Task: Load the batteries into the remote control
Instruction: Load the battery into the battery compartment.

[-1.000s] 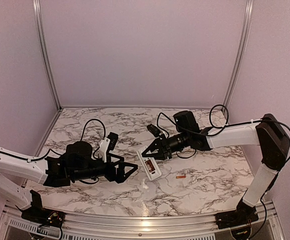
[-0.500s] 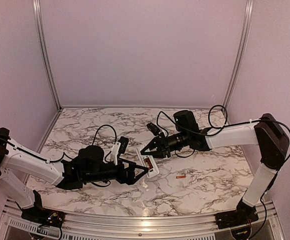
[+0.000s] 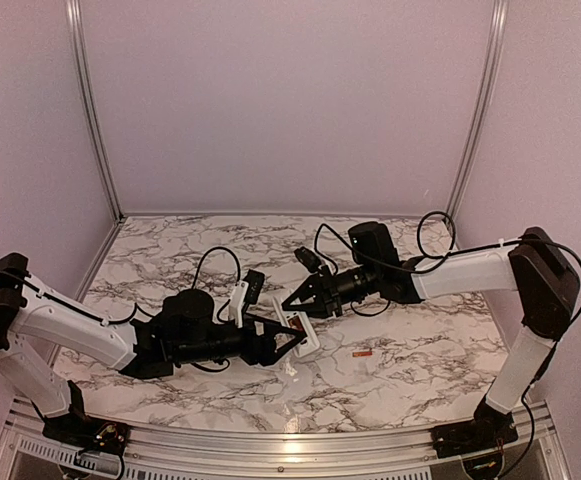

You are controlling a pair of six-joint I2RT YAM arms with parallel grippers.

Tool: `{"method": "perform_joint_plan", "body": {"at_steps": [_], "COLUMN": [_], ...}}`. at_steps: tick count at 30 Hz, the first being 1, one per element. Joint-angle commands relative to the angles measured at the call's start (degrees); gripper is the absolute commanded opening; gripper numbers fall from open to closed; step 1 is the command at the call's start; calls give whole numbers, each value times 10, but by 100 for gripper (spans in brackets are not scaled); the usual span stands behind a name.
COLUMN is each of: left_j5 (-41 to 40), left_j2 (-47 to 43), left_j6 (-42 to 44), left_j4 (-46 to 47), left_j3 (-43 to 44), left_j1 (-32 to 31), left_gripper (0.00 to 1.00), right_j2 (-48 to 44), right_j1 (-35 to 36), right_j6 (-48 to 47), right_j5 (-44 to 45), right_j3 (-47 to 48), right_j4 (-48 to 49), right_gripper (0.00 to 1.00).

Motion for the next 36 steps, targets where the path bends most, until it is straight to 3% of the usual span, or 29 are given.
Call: {"method": "perform_joint_plan", "body": {"at_steps": [1, 10, 19, 30, 36], "left_j5": [10, 18, 14, 29, 26], "left_j2": [12, 22, 25, 39, 49], "left_j6": [5, 7, -3, -62, -91], "left_j4": [22, 33, 35, 82, 85], "left_j3": [13, 12, 10, -9, -11], "left_j1": [-1, -1, 4, 23, 27], "left_gripper": [78, 69, 52, 34, 30], "right_j2": [6, 3, 2, -6, -12], "right_j1": [3, 3, 7, 14, 16], "right_j6": [19, 38, 41, 36, 37], "right_j5": [-11, -21, -26, -26, -23], "right_j3": [-5, -16, -17, -17, -15], "right_j4": [31, 57, 60, 62, 66], "right_gripper": [0, 0, 0, 0, 0]}}
